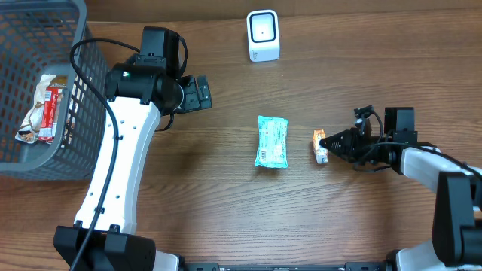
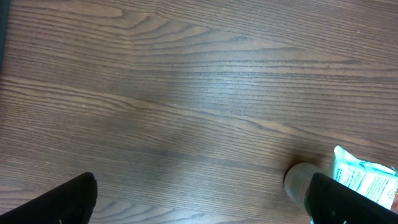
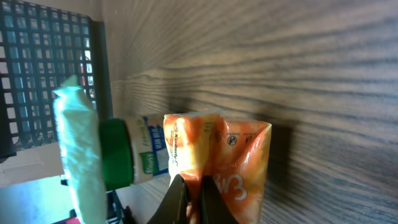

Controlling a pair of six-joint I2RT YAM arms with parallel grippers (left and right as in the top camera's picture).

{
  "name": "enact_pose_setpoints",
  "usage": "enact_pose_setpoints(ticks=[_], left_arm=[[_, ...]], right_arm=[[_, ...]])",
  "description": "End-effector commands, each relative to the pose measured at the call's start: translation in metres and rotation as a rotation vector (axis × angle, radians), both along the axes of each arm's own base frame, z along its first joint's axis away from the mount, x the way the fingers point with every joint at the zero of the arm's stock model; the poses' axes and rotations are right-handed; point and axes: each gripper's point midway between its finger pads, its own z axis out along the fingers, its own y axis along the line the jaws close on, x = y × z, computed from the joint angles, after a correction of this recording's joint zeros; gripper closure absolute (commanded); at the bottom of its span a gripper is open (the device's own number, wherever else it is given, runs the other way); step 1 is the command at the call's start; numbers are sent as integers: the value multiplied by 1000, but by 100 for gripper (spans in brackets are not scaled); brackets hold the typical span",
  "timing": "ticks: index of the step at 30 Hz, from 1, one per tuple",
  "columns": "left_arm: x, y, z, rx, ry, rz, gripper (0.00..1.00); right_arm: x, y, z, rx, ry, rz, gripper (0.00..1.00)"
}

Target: Scan the item barcode

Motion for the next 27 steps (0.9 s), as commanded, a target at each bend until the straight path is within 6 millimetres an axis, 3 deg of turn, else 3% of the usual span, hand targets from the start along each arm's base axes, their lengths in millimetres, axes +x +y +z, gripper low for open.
enact_pose_setpoints(ticks=[1, 12, 27], left_arm=[[2, 2, 6, 8, -18, 8, 0], [2, 2, 6, 8, -18, 7, 0], [2, 2, 6, 8, -18, 7, 0]], right_arm=[[-5, 3, -17, 39, 40, 20, 96], [-2, -6, -24, 46, 55, -6, 92], [-1, -5, -18, 70, 45, 2, 60]])
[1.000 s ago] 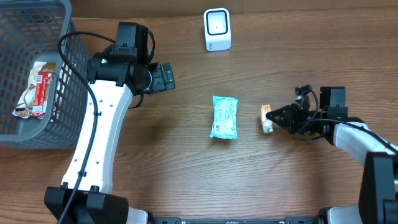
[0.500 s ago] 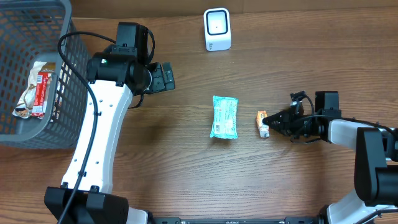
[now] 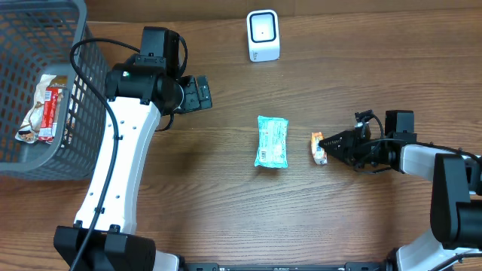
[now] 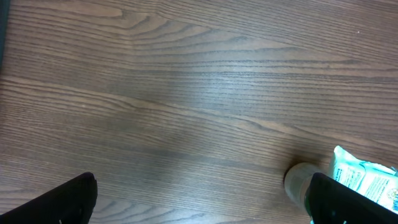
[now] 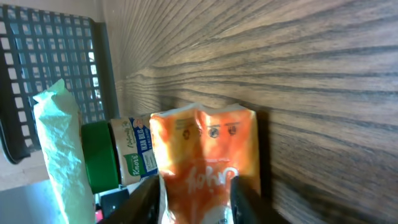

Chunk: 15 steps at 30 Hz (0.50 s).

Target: Scan the item barcode

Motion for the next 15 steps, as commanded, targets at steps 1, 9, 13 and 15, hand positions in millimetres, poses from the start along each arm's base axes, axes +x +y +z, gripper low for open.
enact_pose_setpoints(ticks=[1, 9, 13, 15], left_arm=[[2, 2, 6, 8, -18, 8, 0], [2, 2, 6, 8, -18, 8, 1], [2, 2, 6, 8, -18, 8, 0], [2, 2, 6, 8, -18, 8, 0]], right_arm=[[0, 0, 2, 12, -10, 7, 59], [2, 0, 13, 8, -44, 6, 56], [2, -2, 9, -13, -32, -4, 56], [2, -6, 3, -51, -15, -22, 56]])
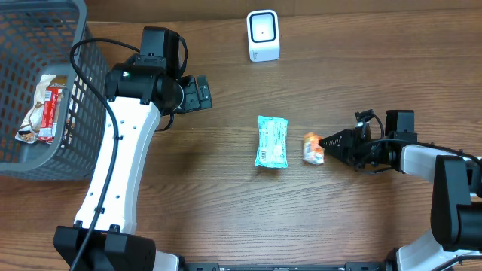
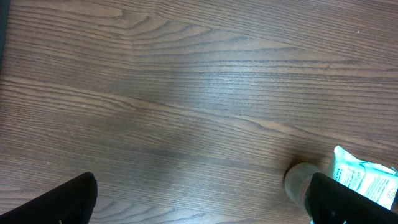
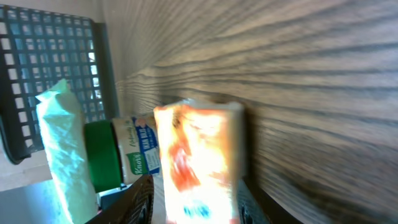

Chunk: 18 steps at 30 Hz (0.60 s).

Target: Scan the item barcode

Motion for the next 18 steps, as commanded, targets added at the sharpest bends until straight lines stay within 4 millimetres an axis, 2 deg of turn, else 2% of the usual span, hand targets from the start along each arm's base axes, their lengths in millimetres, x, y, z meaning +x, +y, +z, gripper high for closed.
enact_pose_setpoints(ticks=[1, 5, 9, 11, 13, 16, 18], left_arm=[[2, 2, 6, 8, -18, 8, 0], [2, 2, 6, 8, -18, 8, 0], [2, 2, 6, 8, -18, 8, 0], [2, 2, 6, 8, -18, 8, 0], [2, 2, 6, 8, -18, 8, 0], [2, 2, 6, 9, -18, 7, 0], [2, 2, 6, 8, -18, 8, 0]], right_arm=[[4, -8, -2, -61, -15, -26, 56], [2, -5, 1, -41, -10, -17, 56], [0, 14, 39, 165, -114, 85, 56], [1, 17, 48, 208, -123, 100, 59], [2, 17, 46, 195, -118, 94, 68], [6, 15, 27, 85, -75, 46, 80], [8, 16, 12, -3, -46, 19, 83]])
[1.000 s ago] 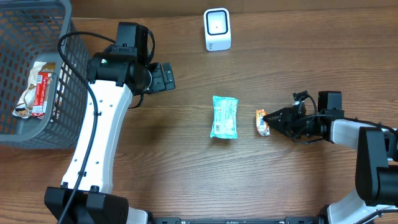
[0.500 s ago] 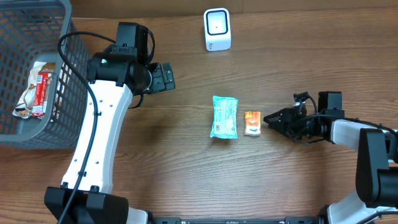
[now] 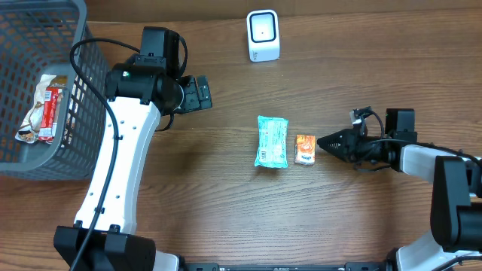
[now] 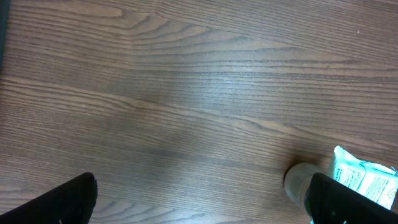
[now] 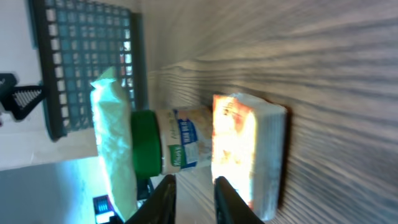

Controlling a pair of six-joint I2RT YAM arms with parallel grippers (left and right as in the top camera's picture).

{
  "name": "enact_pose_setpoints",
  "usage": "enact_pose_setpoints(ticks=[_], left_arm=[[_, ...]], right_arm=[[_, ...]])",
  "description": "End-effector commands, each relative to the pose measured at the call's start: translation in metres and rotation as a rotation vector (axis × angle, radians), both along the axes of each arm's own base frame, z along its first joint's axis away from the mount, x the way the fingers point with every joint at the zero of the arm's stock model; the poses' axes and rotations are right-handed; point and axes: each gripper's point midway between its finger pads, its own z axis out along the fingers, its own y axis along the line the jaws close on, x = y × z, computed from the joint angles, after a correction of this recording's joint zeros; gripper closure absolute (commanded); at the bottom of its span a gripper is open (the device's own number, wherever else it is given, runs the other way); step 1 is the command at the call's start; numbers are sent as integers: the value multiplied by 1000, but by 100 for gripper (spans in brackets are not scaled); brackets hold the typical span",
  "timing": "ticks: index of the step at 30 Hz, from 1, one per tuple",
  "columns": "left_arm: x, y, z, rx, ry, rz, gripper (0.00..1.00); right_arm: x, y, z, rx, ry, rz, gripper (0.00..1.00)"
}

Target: Scan the item barcode

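The small orange packet [image 3: 304, 149] lies flat on the wooden table, just right of a teal packet [image 3: 272, 141]. My right gripper [image 3: 319, 141] points at it from the right, a little short of it. In the right wrist view the orange packet [image 5: 239, 149] lies beyond the right gripper [image 5: 193, 183], whose fingers stand slightly apart with only table between them. The white scanner [image 3: 263, 35] stands at the table's far edge. My left gripper [image 3: 202, 92] hangs open at the upper left; in its own view the left gripper [image 4: 202, 193] has bare table between its fingers.
A grey mesh basket [image 3: 30, 90] holding a snack wrapper [image 3: 45, 109] stands at the far left. The right wrist view shows a green-lidded jar [image 5: 165, 149] behind the orange packet, beside the teal packet [image 5: 112, 143]. The left arm's white link crosses the table's left half.
The orange packet has shifted a little left and now lies flat, clear of the right fingertips. The right fingers stand closer together than before. The left arm has not moved.
First my right gripper was shut at the orange packet's near edge. Then its fingers stood wide on either side of the packet. Then the packet was blurred and nearer the teal packet. Now it rests flat beside the teal packet, free of the gripper.
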Motion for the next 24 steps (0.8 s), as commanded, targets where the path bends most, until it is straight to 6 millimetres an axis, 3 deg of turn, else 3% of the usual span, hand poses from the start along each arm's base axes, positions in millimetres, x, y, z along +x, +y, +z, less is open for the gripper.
enact_pose_setpoints(ticks=[1, 7, 19, 24], left_arm=[[2, 2, 6, 8, -18, 7, 0], [2, 2, 6, 8, -18, 8, 0], [2, 2, 6, 8, -18, 8, 0], [2, 2, 6, 8, -18, 8, 0]], right_arm=[[7, 3, -14, -138, 10, -38, 84], [3, 29, -16, -175, -45, 27, 90], [8, 13, -21, -195, -16, -23, 95], [7, 1, -32, -256, 27, -62, 96]])
